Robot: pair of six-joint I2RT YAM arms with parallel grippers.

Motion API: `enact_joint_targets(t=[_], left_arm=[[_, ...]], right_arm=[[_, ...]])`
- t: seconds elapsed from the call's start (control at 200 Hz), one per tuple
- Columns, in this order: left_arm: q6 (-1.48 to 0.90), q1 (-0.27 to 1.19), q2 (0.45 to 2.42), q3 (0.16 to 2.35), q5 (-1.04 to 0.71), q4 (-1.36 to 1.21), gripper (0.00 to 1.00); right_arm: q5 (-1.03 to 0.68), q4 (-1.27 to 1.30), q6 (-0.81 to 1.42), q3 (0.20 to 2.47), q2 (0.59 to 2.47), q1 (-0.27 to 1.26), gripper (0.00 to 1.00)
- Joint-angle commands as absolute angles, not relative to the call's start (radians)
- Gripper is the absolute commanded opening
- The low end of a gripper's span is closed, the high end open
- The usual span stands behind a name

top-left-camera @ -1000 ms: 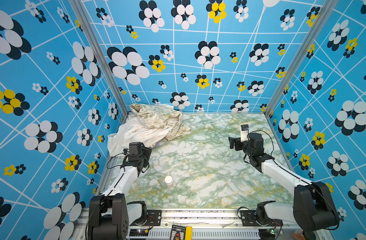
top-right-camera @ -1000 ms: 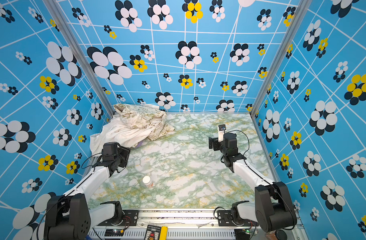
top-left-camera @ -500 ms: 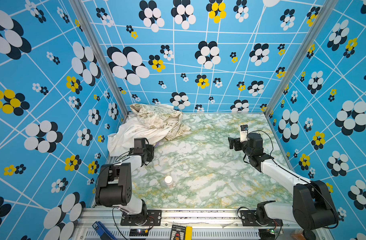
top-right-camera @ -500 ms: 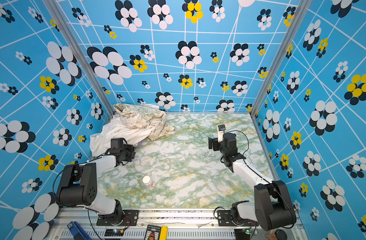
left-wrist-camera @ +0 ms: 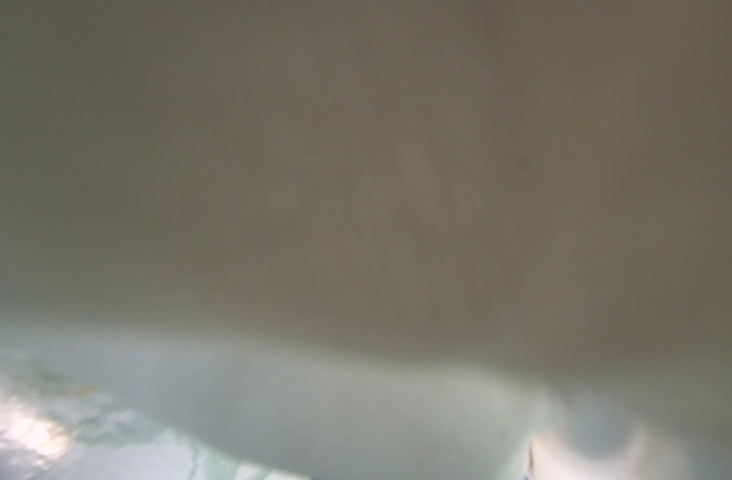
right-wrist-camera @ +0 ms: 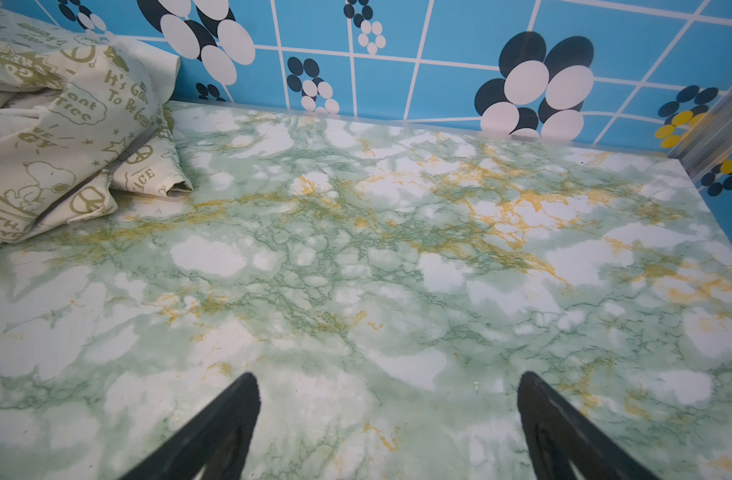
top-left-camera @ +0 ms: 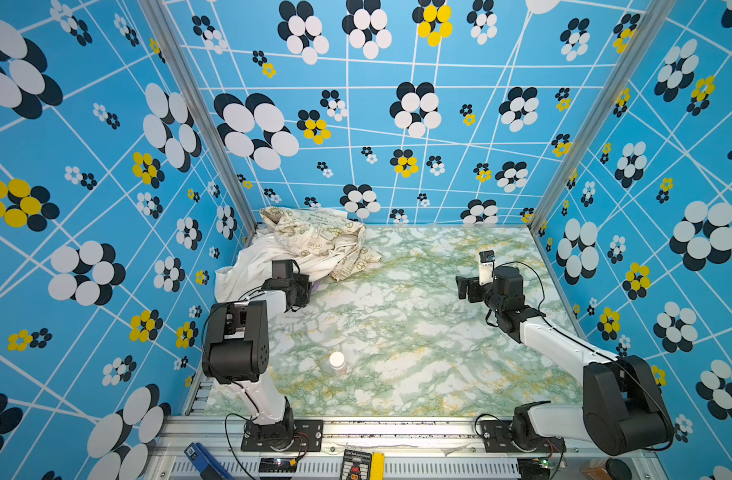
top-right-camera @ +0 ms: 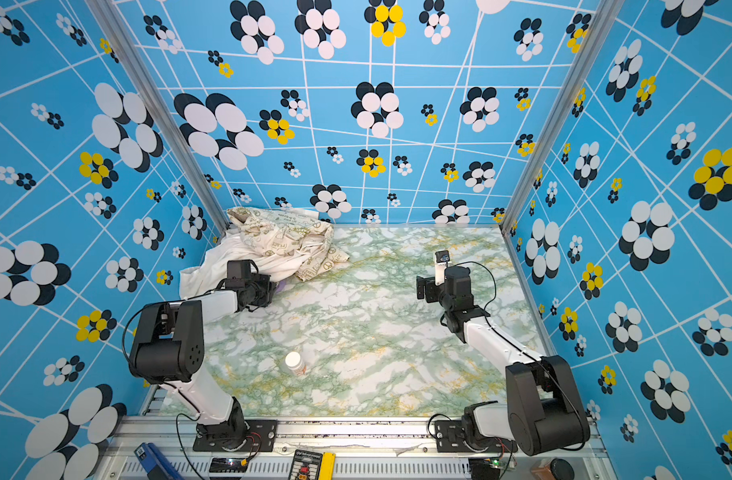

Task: Pick out a specific cloth from the pile
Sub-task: 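Push the left gripper under the cream cloths at the pile's near edge, then close the left gripper on the purple cloth beneath the cream cloths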

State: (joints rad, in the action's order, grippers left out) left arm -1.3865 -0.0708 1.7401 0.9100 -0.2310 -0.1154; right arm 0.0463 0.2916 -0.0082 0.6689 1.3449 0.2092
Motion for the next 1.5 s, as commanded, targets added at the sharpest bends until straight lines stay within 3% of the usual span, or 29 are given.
enact_joint_targets(t=[0.0,0.455,0.74,0.899,1.039,1.164,1.344,1.369,1.494], left_arm=[[-1.297,-0.094,1.761,0.973,-0.222,-0.074,0.00],[-1.155,-0.114,1.861,1.248,-0.285,-0.004,0.00],[-1.121,-0.104,1.928,1.253,-0.240,0.170,0.00],[-1.111,-0.101,1.937,1.234,-0.246,0.207,0.09],[-1.088,-0.105,1.882,1.224,-0.225,0.236,0.27],[-1.081,-0.110,1.814,1.193,-0.219,0.285,0.37],[-1.095,-0.114,1.706,1.119,-0.200,0.352,0.42],[-1.099,-0.114,1.693,1.107,-0.197,0.355,0.47],[-1.109,-0.115,1.646,1.059,-0.188,0.365,0.48]], right_arm=[[0.066,0.288,0.003,0.698,1.359,0.216,0.99],[0.084,0.285,0.013,0.706,1.361,0.216,0.99],[0.099,0.276,0.033,0.686,1.354,0.216,0.99],[0.101,0.270,0.043,0.685,1.356,0.216,0.99],[0.100,0.270,0.044,0.686,1.358,0.216,0.99],[0.103,0.269,0.053,0.683,1.356,0.216,0.99],[0.103,0.271,0.062,0.680,1.356,0.216,0.99],[0.103,0.270,0.063,0.679,1.356,0.216,0.99],[0.100,0.271,0.067,0.679,1.356,0.216,0.99]])
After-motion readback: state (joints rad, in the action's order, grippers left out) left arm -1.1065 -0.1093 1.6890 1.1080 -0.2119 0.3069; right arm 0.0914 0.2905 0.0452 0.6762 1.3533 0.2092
